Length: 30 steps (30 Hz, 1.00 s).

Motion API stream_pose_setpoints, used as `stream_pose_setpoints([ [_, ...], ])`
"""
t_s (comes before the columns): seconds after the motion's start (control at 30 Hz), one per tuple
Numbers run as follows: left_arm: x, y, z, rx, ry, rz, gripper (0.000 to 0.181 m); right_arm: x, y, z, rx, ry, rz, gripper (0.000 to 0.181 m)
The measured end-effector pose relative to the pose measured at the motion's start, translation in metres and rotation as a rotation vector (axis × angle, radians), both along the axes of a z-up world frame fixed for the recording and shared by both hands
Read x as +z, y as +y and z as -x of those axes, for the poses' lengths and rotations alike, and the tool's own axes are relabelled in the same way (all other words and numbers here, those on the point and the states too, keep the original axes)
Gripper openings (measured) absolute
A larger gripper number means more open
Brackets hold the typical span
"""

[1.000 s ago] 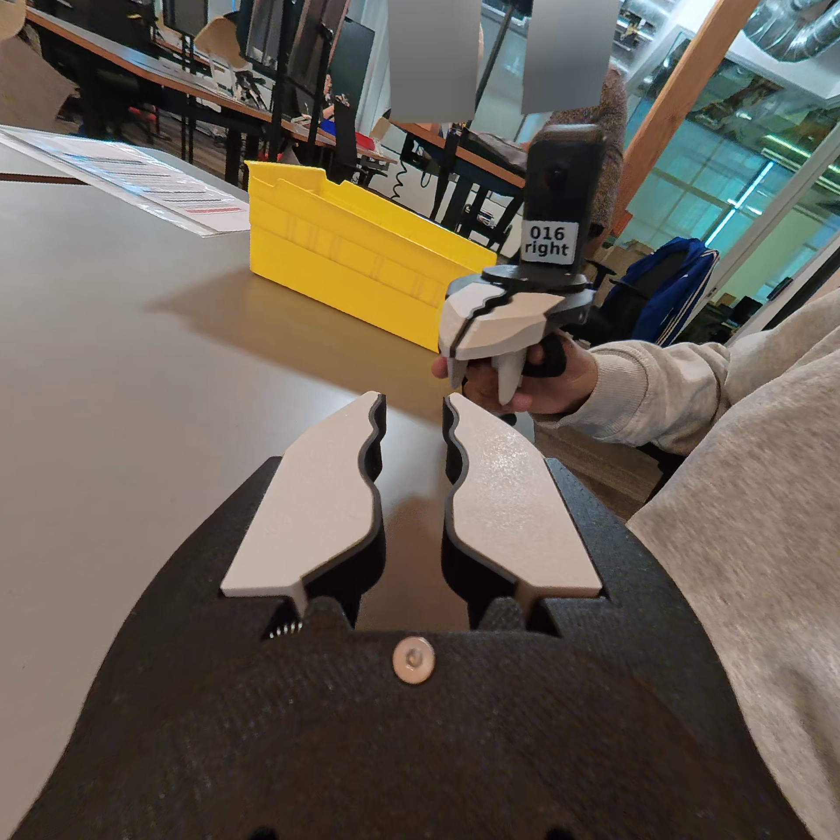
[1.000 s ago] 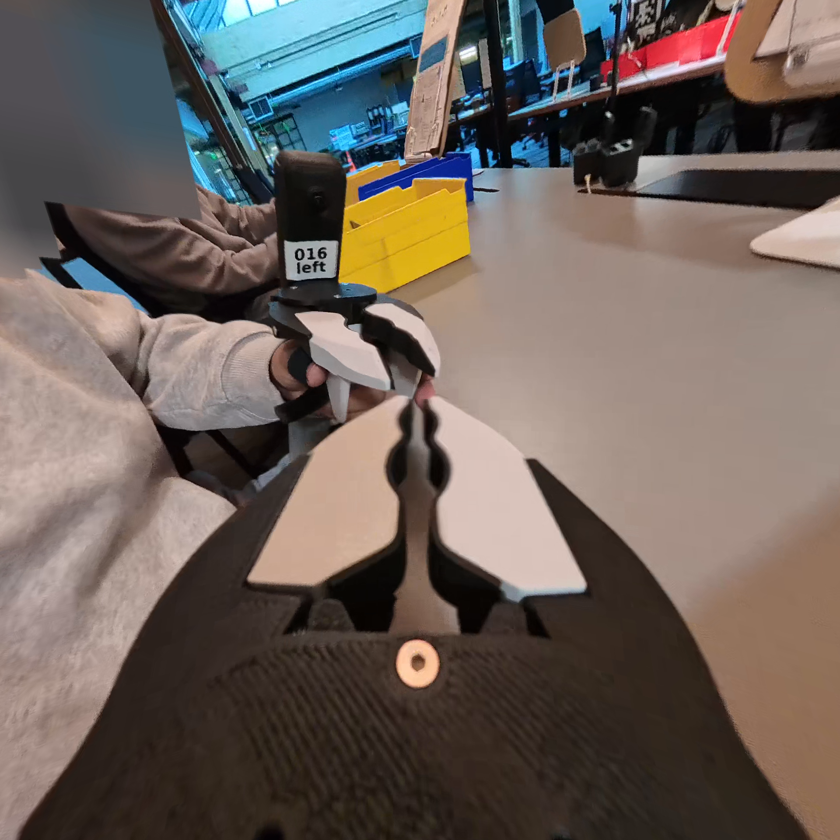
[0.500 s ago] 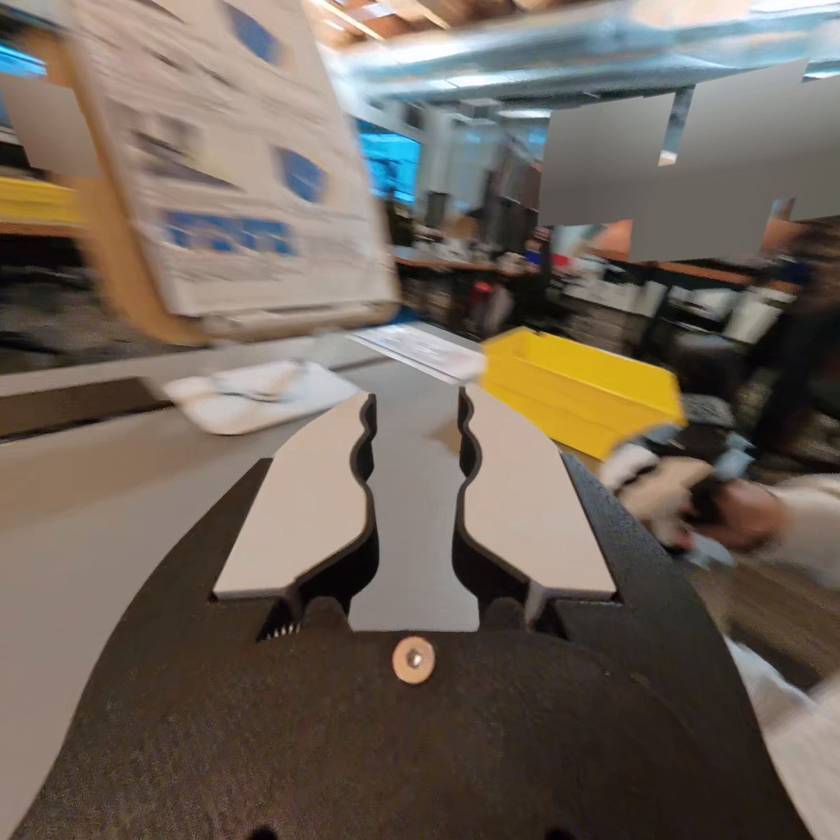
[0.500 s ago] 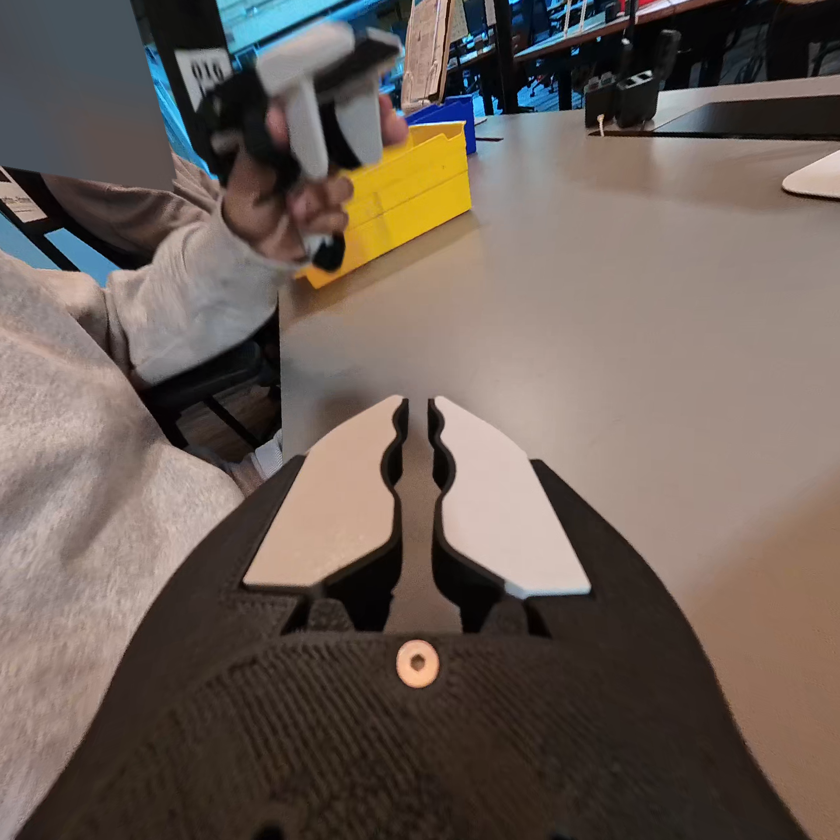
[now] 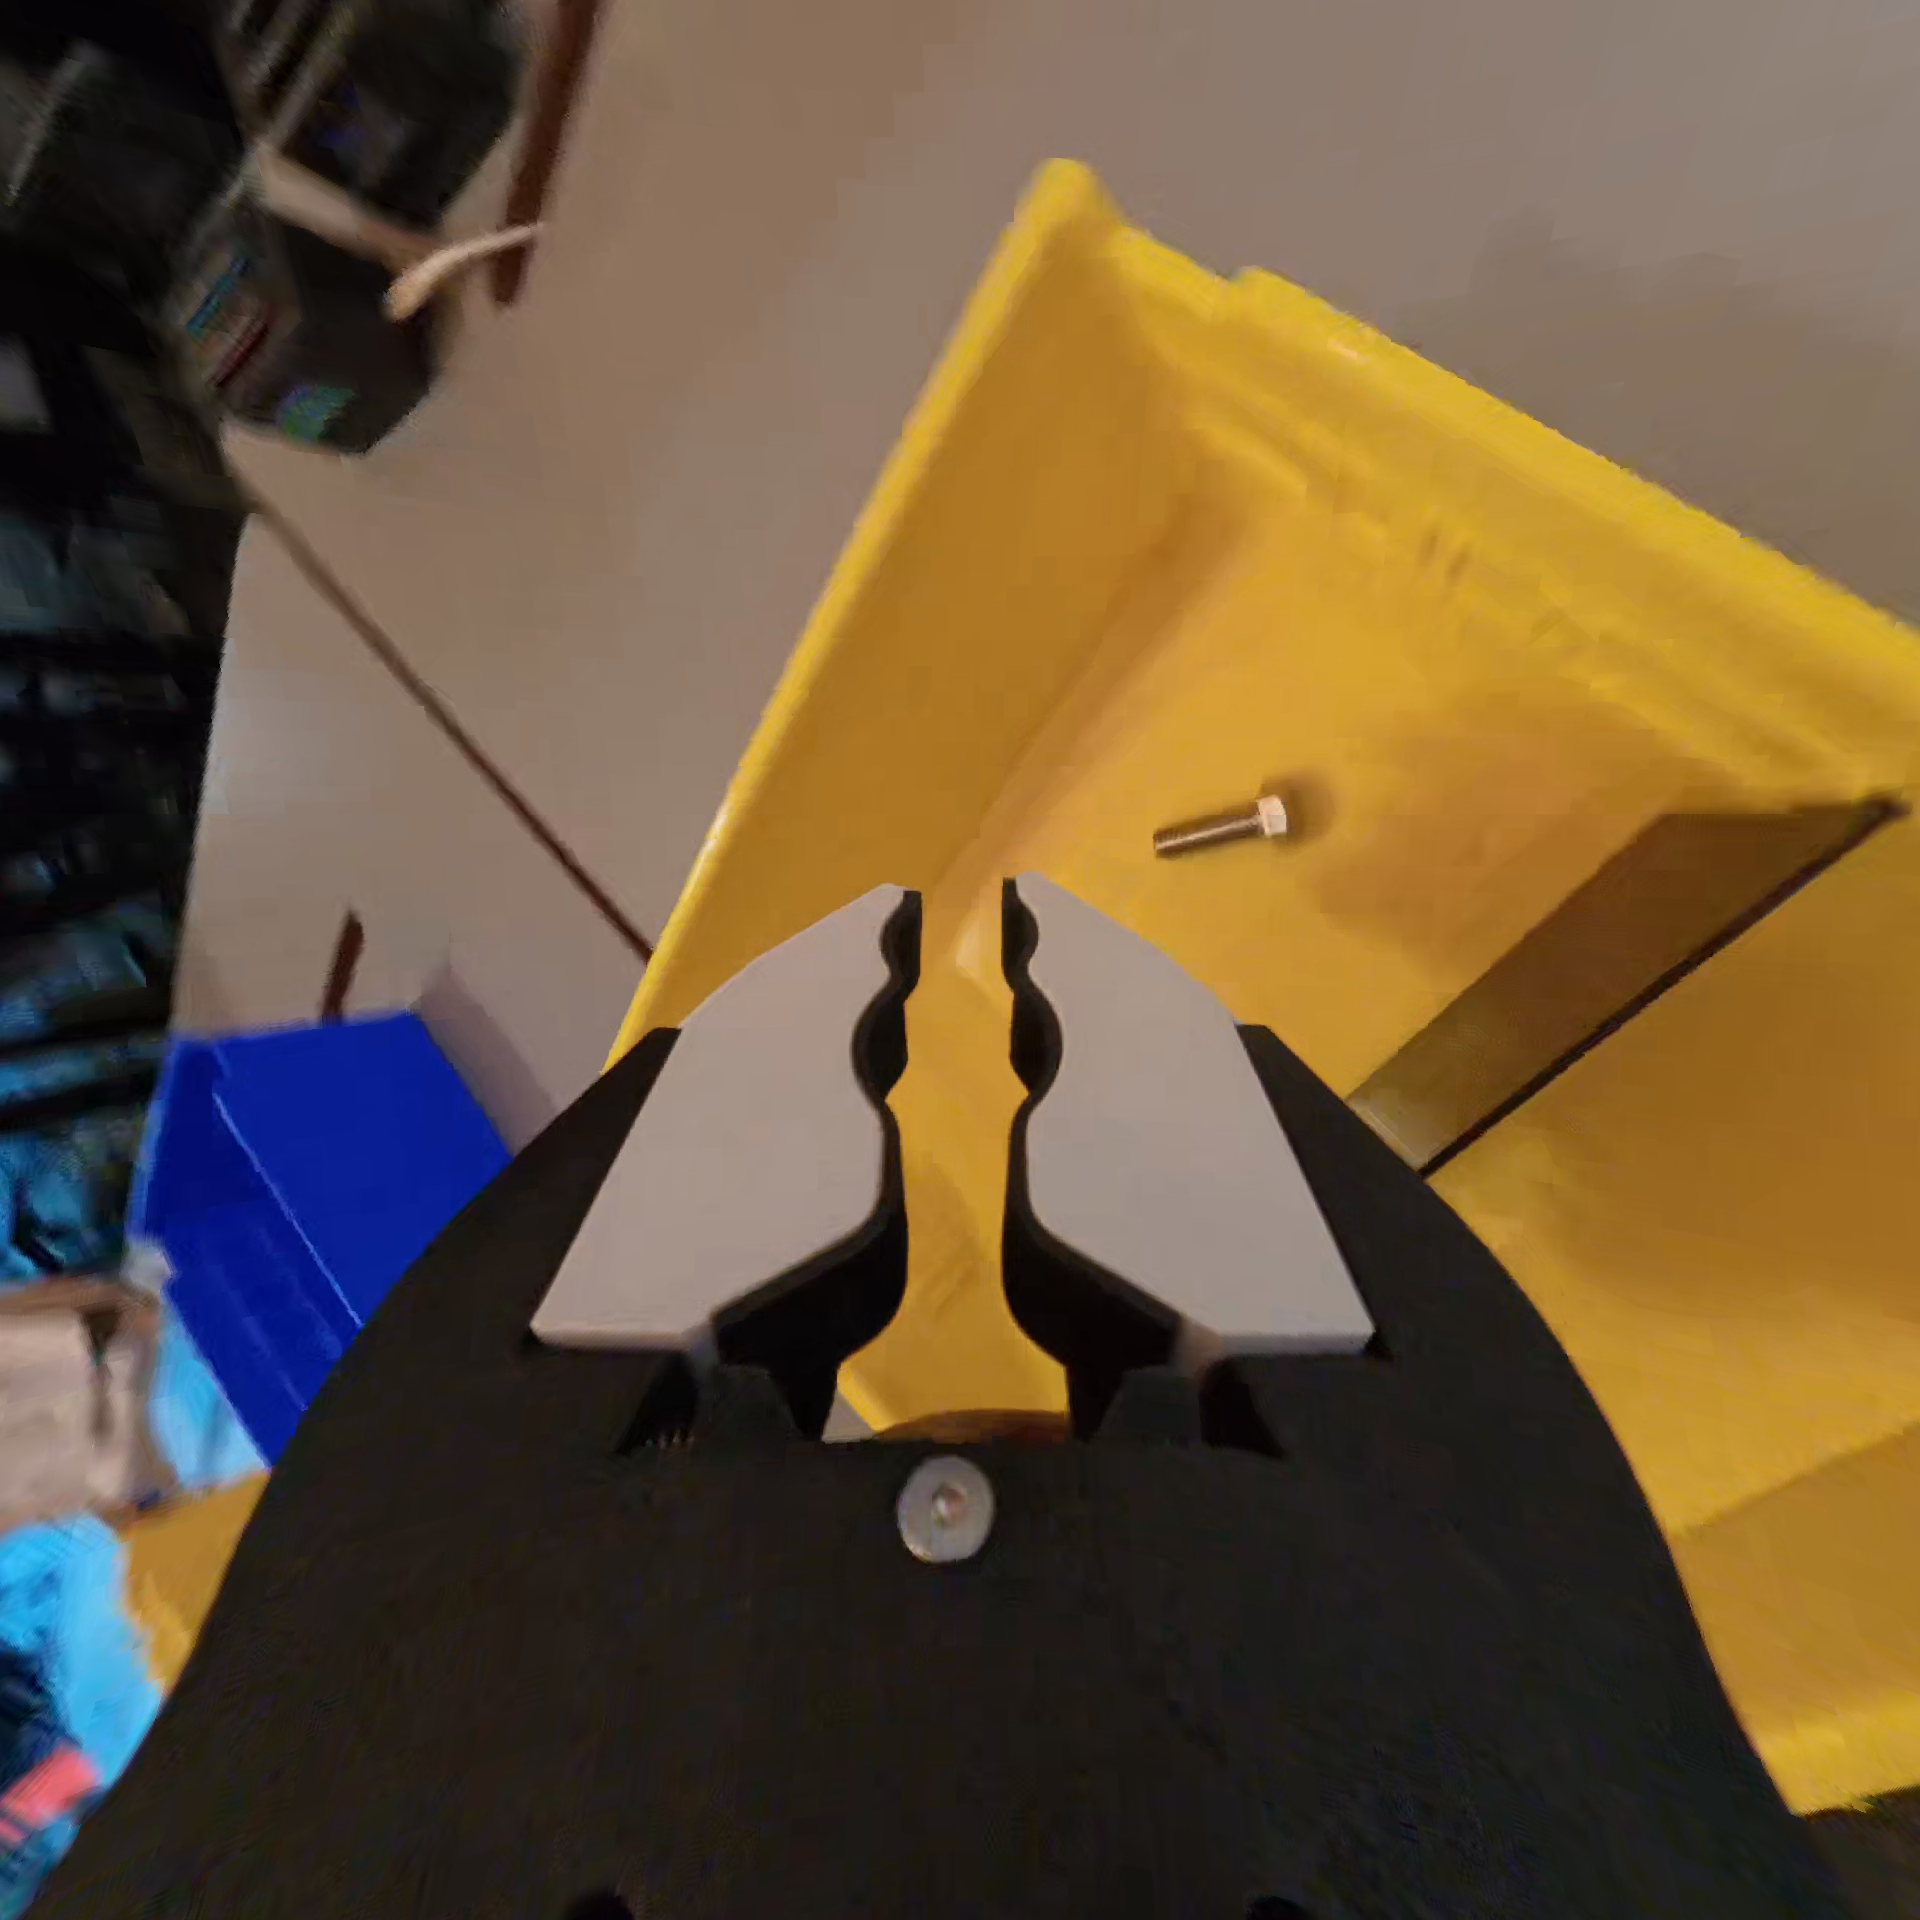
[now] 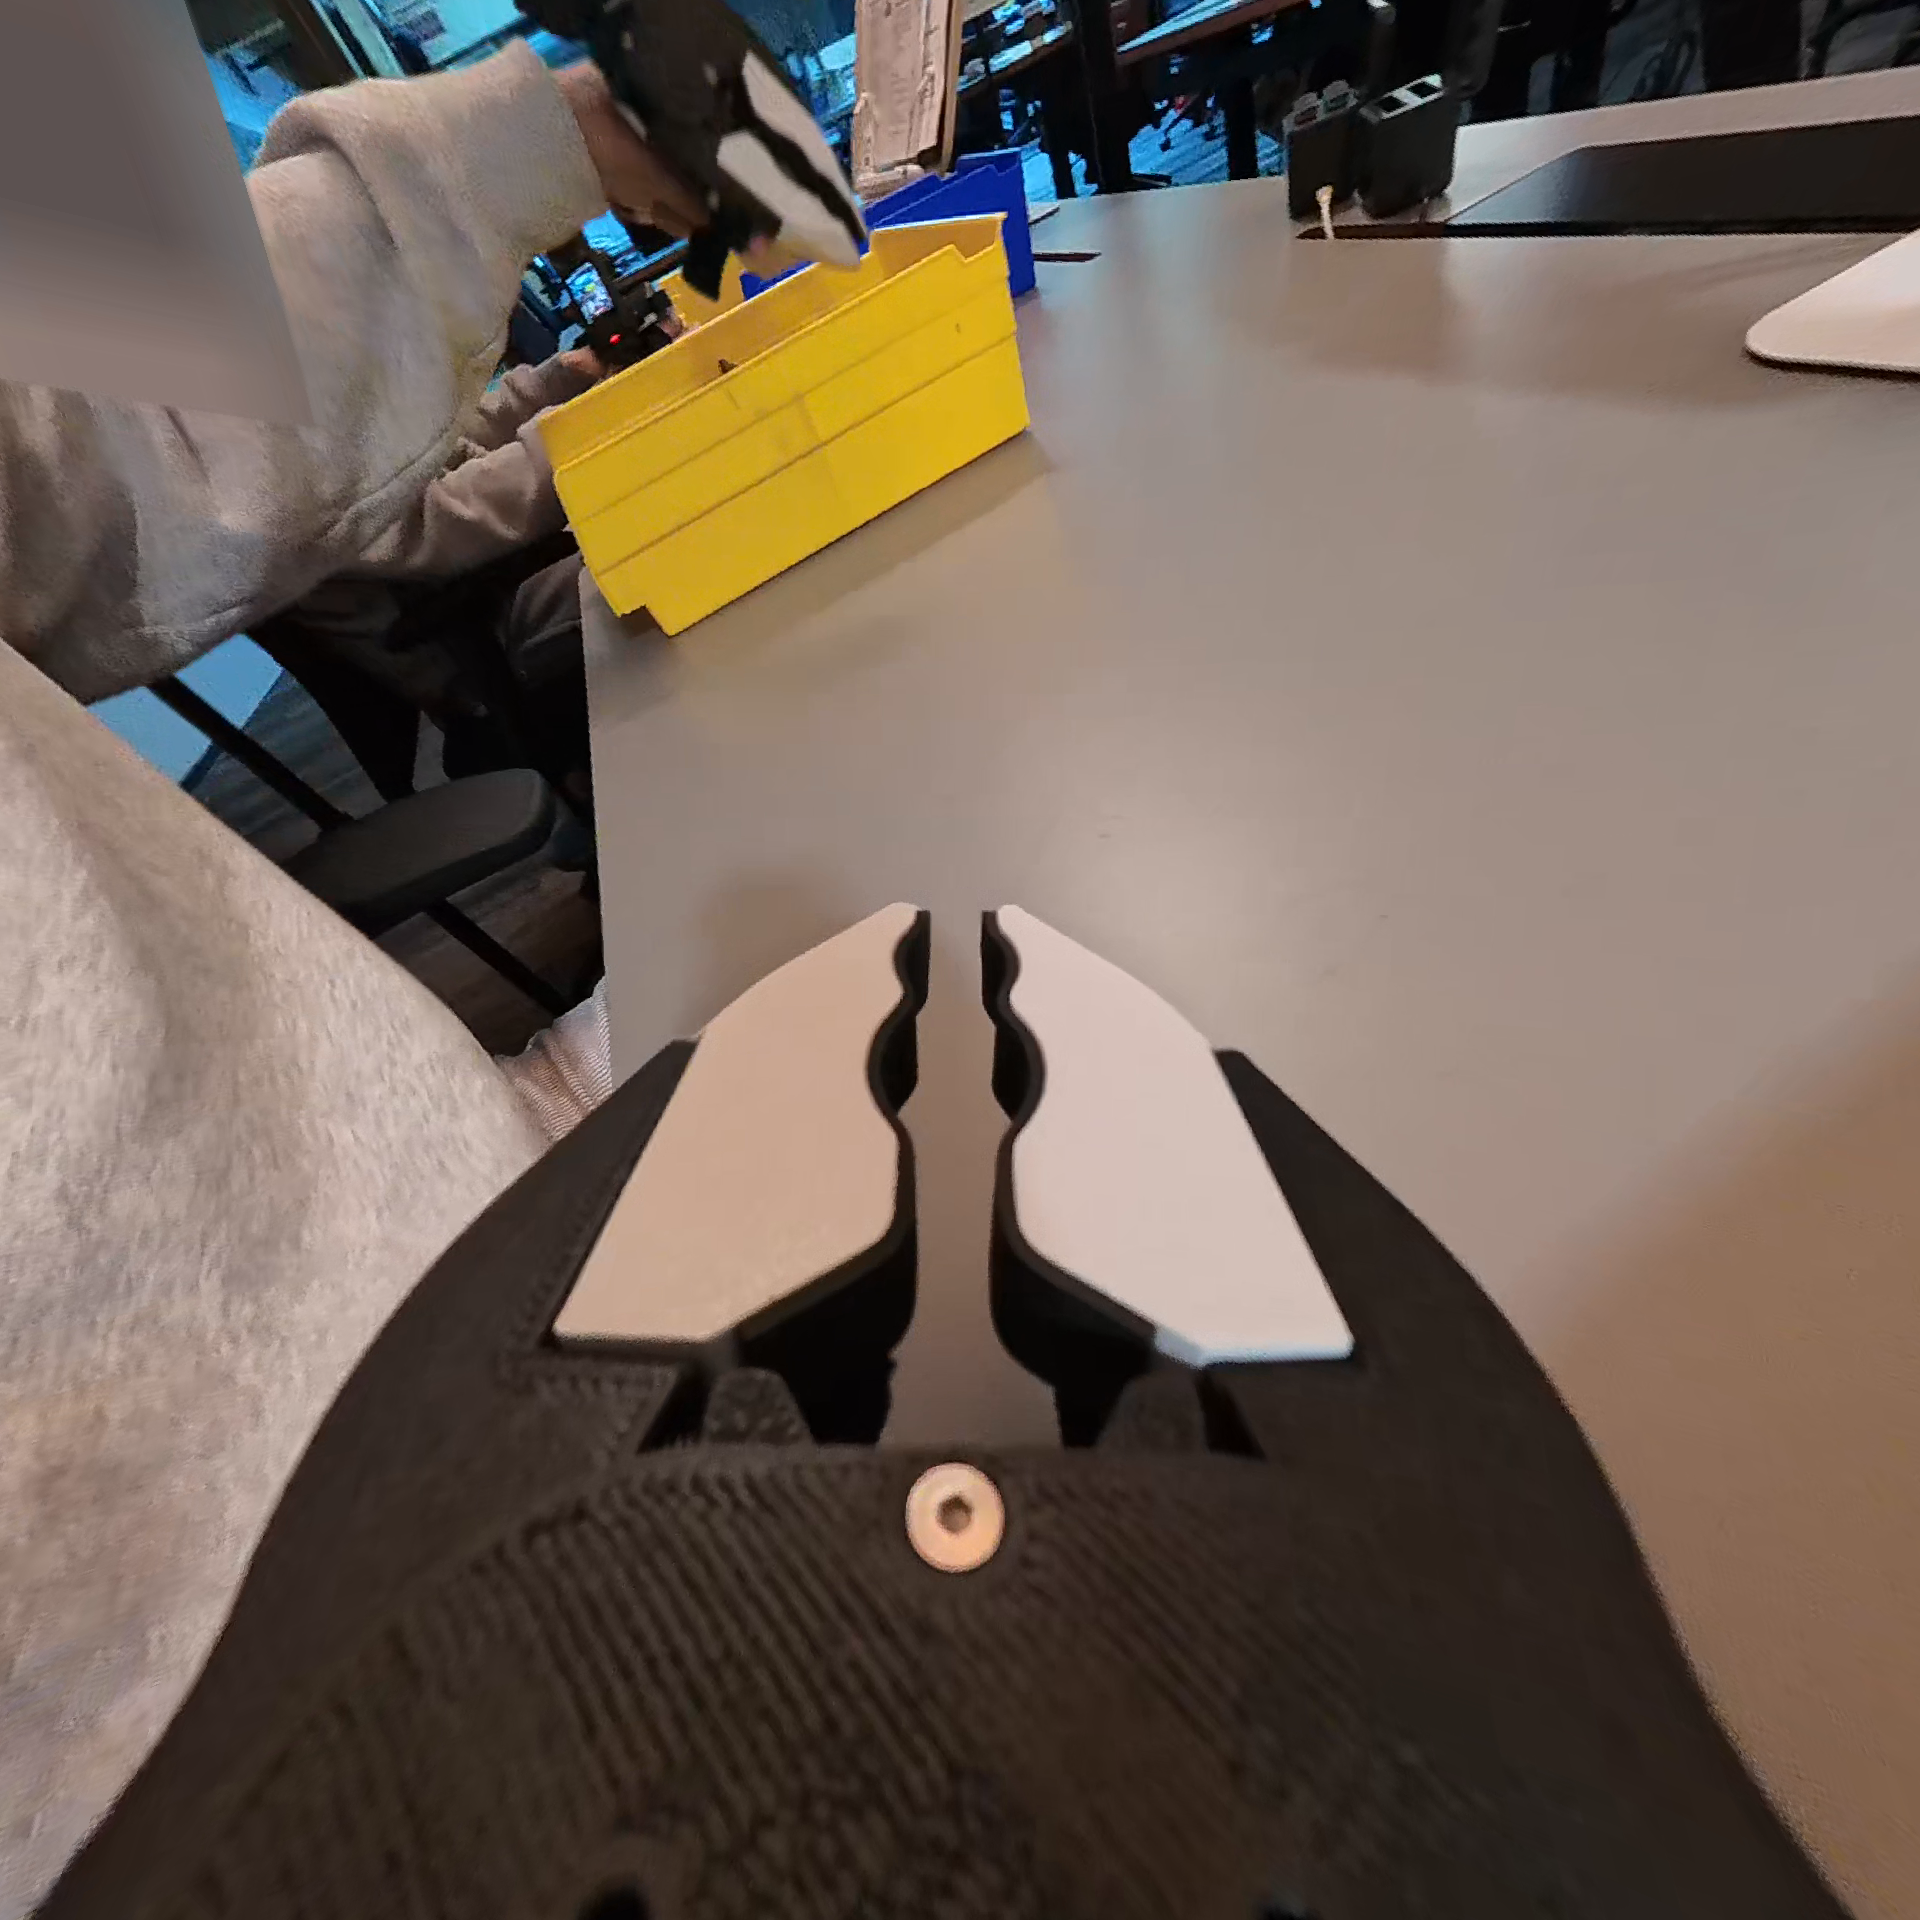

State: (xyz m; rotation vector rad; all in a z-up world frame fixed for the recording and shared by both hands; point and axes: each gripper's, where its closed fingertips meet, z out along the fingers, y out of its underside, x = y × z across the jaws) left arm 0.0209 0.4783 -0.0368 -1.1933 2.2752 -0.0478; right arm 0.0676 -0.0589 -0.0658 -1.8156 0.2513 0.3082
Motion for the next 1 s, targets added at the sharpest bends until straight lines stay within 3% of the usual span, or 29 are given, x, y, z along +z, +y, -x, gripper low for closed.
stream_pose_setpoints([
  [0.03, -0.007, -0.005, -0.004, -0.080, 0.016, -0.029, 0.015, 0.000, -0.001, -0.002, -0.016, -0.004, -0.001, 0.009],
  [0.13, -0.033, -0.021, -0.005, -0.188, 0.130, -0.022, 0.022, 0.002, -0.004, -0.010, -0.080, -0.026, -0.007, 0.009],
  [0.27, -0.072, -0.028, 0.019, -0.167, 0.412, 0.098, 0.032, 0.002, -0.005, -0.015, -0.143, -0.030, -0.012, 0.008],
  [0.47, -0.083, -0.042, 0.018, -0.123, 0.433, 0.303, 0.035, -0.004, -0.001, -0.019, -0.174, -0.045, 0.038, 0.006],
  [0.53, -0.084, -0.047, 0.014, -0.121, 0.406, 0.353, 0.028, -0.005, 0.002, -0.019, -0.174, -0.047, 0.043, 0.005],
  [0.63, -0.093, -0.042, 0.011, -0.142, 0.389, 0.292, 0.016, -0.004, 0.007, -0.021, -0.167, -0.047, 0.041, 0.005],
  [0.83, -0.102, -0.030, 0.007, -0.172, 0.394, 0.112, 0.010, 0.000, 0.012, -0.022, -0.149, -0.028, 0.007, 0.004],
  [0.93, -0.095, -0.015, 0.000, -0.197, 0.351, -0.012, 0.010, 0.003, 0.011, -0.021, -0.138, -0.028, -0.015, 0.004],
  [1.0, -0.076, -0.015, -0.009, -0.186, 0.251, -0.008, 0.009, 0.004, 0.010, -0.020, -0.129, -0.039, -0.019, 0.004],
])
